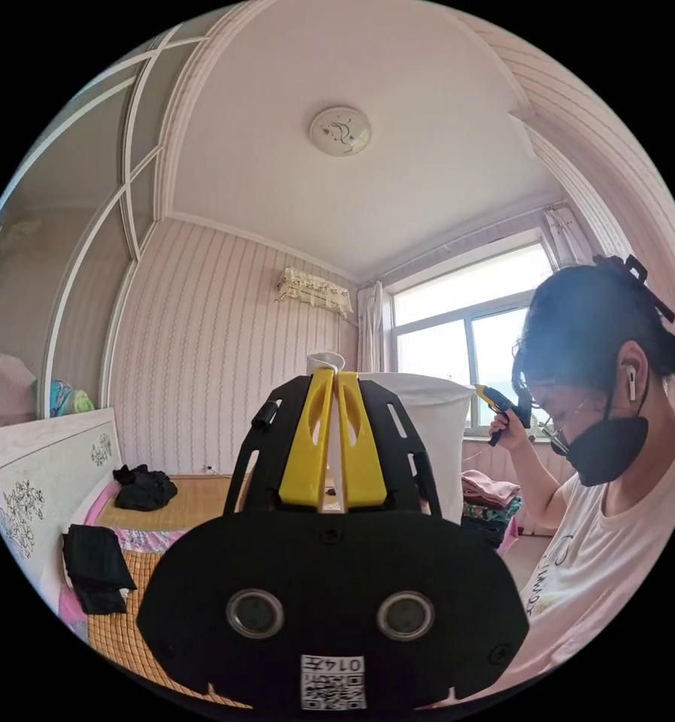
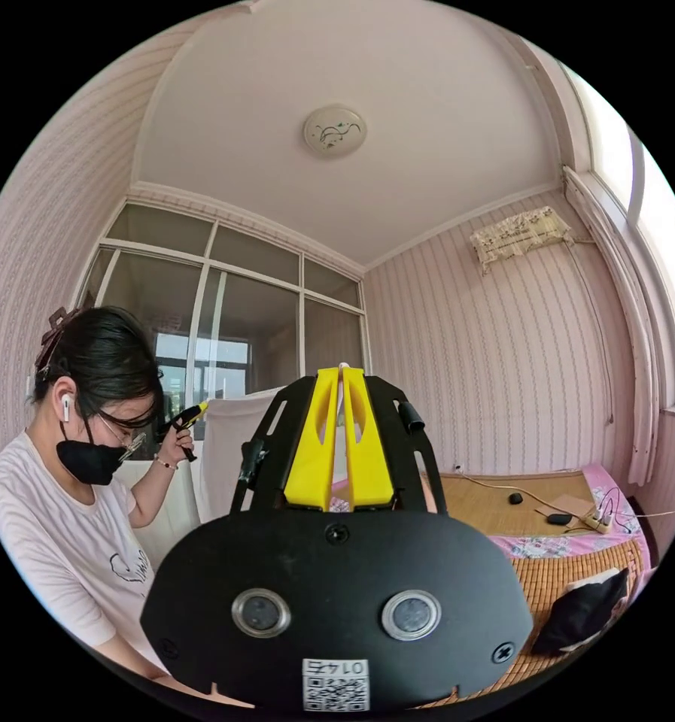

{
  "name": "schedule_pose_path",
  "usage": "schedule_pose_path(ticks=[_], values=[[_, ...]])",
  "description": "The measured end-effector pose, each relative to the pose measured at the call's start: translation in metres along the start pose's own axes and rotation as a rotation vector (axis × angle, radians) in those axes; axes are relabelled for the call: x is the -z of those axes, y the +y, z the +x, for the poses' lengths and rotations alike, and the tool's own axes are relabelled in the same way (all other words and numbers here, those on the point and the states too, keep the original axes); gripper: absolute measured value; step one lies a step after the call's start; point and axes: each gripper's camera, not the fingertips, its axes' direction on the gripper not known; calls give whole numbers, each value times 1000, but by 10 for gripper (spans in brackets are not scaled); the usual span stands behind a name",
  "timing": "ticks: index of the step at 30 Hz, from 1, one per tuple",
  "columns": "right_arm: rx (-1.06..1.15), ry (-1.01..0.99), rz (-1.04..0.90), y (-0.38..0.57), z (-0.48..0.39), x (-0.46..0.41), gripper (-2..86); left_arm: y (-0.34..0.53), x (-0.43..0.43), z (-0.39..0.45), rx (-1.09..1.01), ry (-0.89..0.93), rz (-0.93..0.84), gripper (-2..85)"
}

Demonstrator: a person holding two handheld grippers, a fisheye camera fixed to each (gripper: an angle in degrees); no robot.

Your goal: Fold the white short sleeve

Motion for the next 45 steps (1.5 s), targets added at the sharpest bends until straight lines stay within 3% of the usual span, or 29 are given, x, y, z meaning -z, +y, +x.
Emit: schedule_pose_path(ticks=[6,13,17,21,26,29,36,45], values=[[-104,67,-187,22,36,-93,2,-6,-70,-45,89,-39,-179,-10],[-180,277,-448,81,118,-242,1,41,-203,-114,172,-217,-531,-10],[-105,280,-348,26,120,-292,1,22,-233,-123,152,-310,-466,-10],[64,289,-208,-18,86,-285,2,-20,-231,-102,57,-304,-297,-10],[104,200,-216,50,67,-225,2,9,-218,-78,-77,-274,-332,-10],[28,181,-299,139,70,-183,2,70,-209,-68,-126,-253,-462,-10],[-252,273,-687,337,112,-153,2,272,-222,-78,127,-195,-942,-10],[-471,326,-1062,479,181,-137,2,412,-246,-91,326,-142,-1218,-10]])
